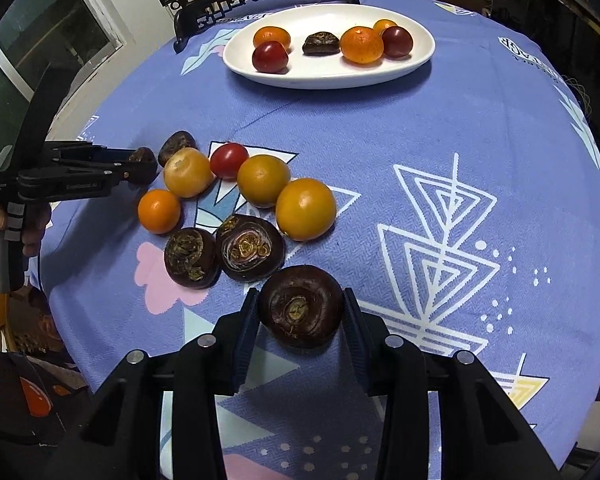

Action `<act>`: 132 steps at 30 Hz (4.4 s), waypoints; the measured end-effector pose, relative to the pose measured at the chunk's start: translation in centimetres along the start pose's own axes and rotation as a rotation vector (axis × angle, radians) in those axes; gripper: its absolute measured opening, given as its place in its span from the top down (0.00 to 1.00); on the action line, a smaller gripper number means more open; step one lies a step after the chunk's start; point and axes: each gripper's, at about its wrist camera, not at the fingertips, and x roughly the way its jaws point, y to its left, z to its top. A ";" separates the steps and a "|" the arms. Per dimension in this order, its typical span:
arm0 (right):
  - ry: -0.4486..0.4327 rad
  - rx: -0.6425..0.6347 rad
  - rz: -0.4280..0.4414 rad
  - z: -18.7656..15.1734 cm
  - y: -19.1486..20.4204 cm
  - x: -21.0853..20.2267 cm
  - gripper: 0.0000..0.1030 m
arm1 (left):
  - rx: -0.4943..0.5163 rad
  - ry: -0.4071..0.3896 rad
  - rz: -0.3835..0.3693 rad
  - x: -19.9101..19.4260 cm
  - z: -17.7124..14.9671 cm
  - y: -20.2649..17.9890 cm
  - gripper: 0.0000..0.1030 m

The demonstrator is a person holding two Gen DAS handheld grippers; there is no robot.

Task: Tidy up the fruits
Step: 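Grasp a dark brown fruit with the right gripper while the left gripper grasps another, then lower both dark brown fruits onto the white plate and open both grippers, then grasp a dark brown fruit with the right gripper while the left gripper grasps a tangerine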

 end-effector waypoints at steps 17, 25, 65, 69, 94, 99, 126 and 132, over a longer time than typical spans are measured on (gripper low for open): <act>-0.295 -0.028 0.029 8.2 0.5 -8.3 0.60 | 0.072 -0.271 0.025 -10.8 9.4 -4.0 0.60; -0.456 -0.046 0.058 14.3 0.4 -12.2 0.60 | 0.064 -0.343 0.065 -13.1 14.5 -5.3 0.60; -0.265 0.016 0.021 24.0 -4.7 2.7 0.60 | -0.082 -0.116 0.089 1.4 24.4 -1.2 0.60; -0.259 0.025 0.017 24.6 -5.2 3.4 0.60 | -0.085 -0.099 0.111 2.1 24.8 -1.2 0.59; -0.111 -0.182 0.108 5.5 3.0 -1.6 0.33 | -0.046 -0.147 0.126 -4.7 10.6 0.9 0.24; -0.023 -0.243 0.116 0.9 6.2 0.3 0.33 | -0.048 -0.113 0.099 -5.3 5.2 0.9 0.23; -0.062 0.080 0.108 -1.4 2.5 -0.7 0.73 | 0.099 -0.007 -0.041 -1.5 -2.1 -6.9 0.22; -0.051 0.092 0.114 -1.7 2.4 -0.4 0.54 | 0.083 0.022 -0.039 0.3 -1.5 -7.3 0.37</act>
